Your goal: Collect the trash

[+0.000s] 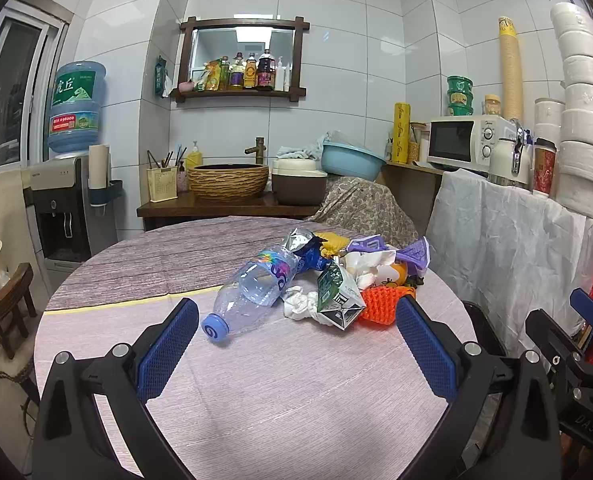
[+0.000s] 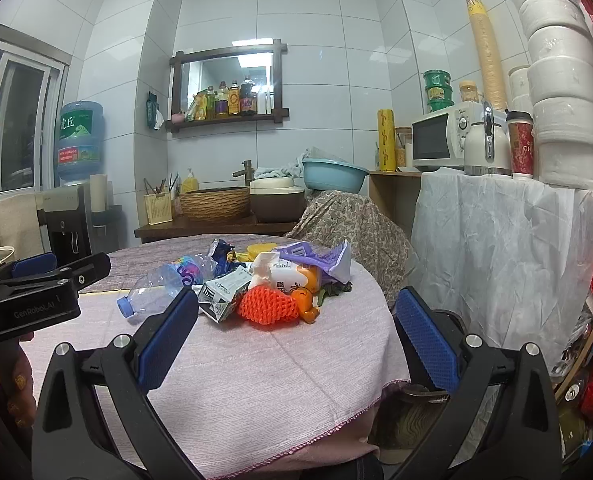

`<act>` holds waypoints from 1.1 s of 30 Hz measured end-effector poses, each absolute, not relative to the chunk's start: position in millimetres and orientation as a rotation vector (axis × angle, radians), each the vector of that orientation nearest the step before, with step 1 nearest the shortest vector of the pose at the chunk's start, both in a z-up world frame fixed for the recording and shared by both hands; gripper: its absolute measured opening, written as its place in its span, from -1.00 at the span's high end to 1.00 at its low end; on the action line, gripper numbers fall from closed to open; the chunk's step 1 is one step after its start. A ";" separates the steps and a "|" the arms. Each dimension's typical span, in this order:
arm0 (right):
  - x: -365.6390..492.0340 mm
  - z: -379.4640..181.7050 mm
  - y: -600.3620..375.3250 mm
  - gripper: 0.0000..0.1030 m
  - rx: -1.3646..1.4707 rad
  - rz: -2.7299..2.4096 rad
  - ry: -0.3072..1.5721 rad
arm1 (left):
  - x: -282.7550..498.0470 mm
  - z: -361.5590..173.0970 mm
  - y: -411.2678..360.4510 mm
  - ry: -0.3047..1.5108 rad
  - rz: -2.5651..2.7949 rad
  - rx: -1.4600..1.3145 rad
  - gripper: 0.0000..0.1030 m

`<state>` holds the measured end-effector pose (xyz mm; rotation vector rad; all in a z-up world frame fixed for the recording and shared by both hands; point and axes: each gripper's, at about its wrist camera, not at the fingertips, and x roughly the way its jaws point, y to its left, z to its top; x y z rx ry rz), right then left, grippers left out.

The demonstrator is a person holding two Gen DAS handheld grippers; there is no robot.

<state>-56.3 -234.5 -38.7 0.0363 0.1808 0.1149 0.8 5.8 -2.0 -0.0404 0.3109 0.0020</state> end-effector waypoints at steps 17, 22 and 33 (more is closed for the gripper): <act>-55.2 -42.7 -231.9 -0.91 0.036 0.116 0.187 | 1.4 -5.7 7.0 0.319 0.002 -0.044 -0.90; -55.2 -42.3 -232.8 -0.91 0.037 0.117 0.188 | 1.4 -6.0 7.6 0.320 0.004 -0.043 -0.90; -55.3 -47.5 -231.9 -0.91 0.038 0.119 0.190 | 1.3 -7.0 8.8 0.322 0.005 -0.046 -0.90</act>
